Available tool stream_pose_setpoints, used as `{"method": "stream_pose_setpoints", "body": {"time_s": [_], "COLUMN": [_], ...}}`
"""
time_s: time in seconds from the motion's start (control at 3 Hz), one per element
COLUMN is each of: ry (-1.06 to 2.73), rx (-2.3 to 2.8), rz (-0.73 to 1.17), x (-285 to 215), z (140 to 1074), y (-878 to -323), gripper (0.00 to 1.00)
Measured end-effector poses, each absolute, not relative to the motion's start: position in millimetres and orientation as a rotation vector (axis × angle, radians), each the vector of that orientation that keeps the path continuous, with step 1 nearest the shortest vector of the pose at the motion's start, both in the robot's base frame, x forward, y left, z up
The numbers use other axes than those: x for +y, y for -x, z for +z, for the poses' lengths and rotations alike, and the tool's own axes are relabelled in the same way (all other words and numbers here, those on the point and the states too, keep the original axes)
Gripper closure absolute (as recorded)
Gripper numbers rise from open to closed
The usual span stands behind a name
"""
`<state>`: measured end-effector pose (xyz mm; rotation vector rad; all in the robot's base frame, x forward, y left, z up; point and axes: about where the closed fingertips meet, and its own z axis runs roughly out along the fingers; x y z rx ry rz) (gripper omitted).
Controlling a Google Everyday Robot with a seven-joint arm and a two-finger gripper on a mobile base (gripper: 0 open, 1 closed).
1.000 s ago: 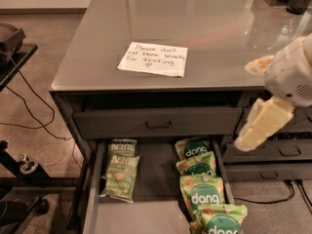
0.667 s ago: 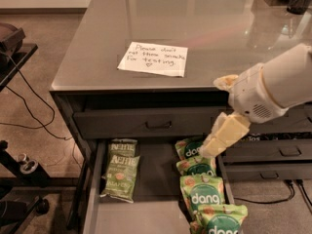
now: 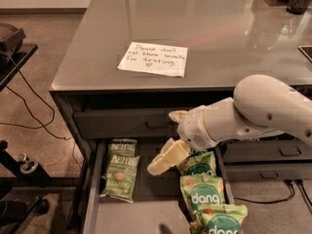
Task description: Pick green jalapeno chip bag from middle drawer and place on counter
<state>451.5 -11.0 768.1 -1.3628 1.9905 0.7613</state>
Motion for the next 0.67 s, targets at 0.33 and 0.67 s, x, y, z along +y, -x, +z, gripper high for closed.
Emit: {"method": "stream_pose_setpoints", "body": {"time_s": [0.33, 0.67], "ry": [1.363, 1.437], "rx": [1.990, 1.941], "rz": [0.761, 0.776], "x": [-11, 1], "z": [768, 721], "y": [-451, -449], "gripper": [0.00, 0.00]}}
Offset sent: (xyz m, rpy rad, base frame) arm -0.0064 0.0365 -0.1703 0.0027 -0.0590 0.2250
